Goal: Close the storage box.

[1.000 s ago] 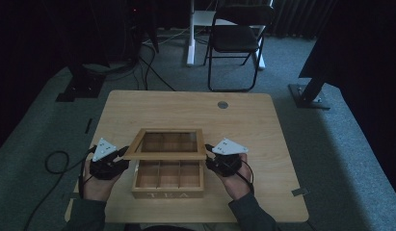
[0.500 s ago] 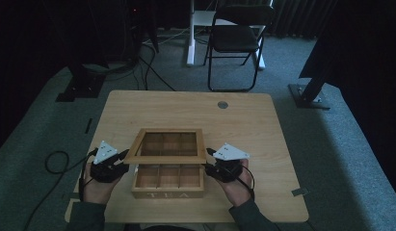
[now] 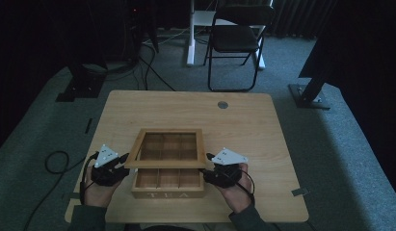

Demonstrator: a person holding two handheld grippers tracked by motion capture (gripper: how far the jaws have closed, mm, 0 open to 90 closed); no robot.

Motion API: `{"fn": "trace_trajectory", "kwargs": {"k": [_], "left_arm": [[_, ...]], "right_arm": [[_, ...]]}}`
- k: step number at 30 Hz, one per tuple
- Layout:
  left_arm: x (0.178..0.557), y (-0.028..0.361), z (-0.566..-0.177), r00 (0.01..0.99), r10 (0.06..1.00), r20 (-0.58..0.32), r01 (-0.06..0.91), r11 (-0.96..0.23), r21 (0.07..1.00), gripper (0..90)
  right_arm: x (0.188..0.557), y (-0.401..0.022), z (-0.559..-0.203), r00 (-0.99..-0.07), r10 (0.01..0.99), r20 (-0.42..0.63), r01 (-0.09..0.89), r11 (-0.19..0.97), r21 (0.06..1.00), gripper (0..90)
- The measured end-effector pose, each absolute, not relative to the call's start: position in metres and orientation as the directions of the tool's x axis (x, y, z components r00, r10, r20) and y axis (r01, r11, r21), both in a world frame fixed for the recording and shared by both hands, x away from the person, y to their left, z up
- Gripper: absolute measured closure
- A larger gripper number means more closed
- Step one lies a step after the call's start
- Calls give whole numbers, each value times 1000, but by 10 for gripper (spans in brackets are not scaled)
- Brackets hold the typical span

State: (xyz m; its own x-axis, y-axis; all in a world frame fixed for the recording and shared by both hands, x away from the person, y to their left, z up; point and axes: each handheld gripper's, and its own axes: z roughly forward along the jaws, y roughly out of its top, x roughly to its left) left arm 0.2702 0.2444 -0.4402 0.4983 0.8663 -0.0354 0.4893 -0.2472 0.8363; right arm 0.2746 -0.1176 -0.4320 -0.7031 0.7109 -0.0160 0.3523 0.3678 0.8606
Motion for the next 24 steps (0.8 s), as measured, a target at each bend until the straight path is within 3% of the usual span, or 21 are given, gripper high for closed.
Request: {"fn": "trace_trajectory", "kwargs": {"k": [8,24], "left_arm": [[268,245,-446,496,867,-46,492,-238,837,682],[256,251,-460,490,867,-89,530,-215,820,541]], "right_arm": [[268,-119,-435,-704,710,12,375,357,856,472],[259,-118,-449,-715,699,0,372,381,847,483]]}}
